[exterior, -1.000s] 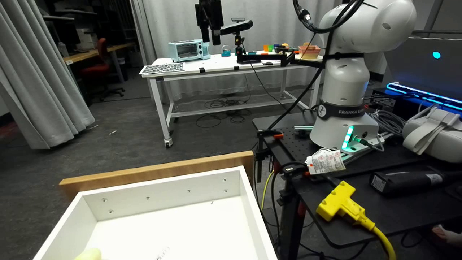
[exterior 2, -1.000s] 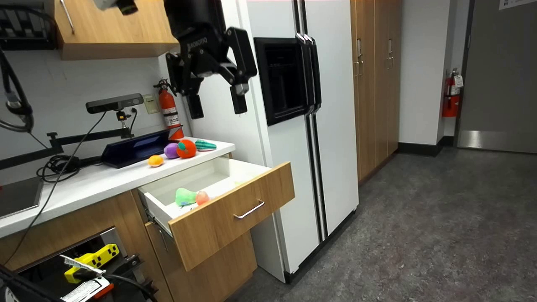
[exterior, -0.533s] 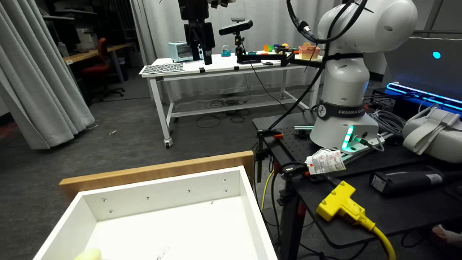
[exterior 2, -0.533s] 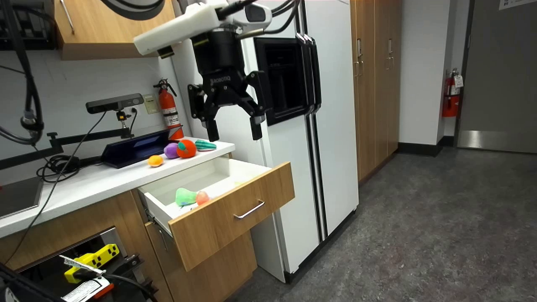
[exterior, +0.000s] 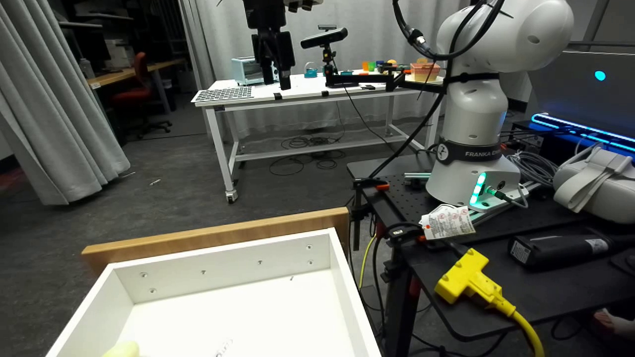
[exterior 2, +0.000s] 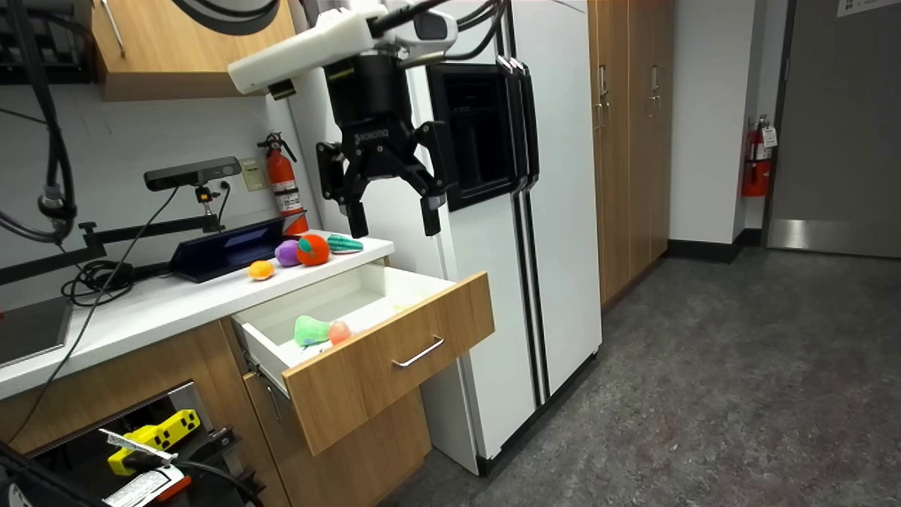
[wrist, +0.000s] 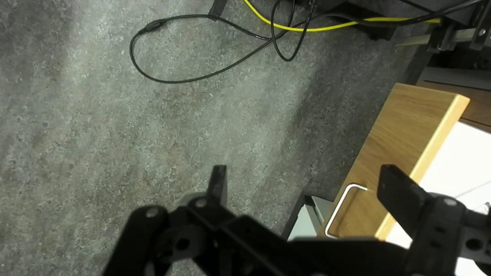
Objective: Close the open drawer
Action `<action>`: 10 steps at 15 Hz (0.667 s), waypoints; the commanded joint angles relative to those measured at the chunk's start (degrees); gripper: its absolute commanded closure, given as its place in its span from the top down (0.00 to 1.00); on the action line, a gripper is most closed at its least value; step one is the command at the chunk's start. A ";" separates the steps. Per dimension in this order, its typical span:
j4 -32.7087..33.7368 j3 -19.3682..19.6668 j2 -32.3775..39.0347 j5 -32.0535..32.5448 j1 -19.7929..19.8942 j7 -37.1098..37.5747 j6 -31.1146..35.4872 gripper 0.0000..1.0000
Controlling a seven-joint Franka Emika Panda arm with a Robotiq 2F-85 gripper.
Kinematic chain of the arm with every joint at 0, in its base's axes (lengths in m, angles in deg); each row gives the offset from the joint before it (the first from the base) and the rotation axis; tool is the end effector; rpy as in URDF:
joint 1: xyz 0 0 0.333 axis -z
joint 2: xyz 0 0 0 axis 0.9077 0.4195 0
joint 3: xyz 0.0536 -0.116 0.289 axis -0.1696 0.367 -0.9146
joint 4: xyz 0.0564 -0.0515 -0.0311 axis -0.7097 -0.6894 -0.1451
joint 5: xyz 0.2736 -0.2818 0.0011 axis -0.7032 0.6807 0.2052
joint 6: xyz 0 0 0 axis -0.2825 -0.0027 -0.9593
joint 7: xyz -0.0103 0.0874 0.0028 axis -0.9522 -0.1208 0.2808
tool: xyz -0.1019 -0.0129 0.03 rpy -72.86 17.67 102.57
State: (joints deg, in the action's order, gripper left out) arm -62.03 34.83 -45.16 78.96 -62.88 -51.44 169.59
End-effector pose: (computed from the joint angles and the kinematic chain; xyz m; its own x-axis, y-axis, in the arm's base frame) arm 0.4047 -0.1260 0.4227 0.9364 0.3487 -0.0388 0.3499 -0.9363 0.0313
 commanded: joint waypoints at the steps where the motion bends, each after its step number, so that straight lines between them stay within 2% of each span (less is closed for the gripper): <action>1: 0.36 -1.39 3.30 -1.23 -0.71 -0.99 2.19 1.00; 4: 1.26 -3.15 6.97 -1.83 -1.78 -1.09 4.42 1.00; 10: 4.09 -6.63 18.58 -3.06 -2.33 0.07 13.71 1.00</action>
State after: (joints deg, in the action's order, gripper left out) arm -61.31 29.48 -32.54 78.37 -64.96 -51.34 180.31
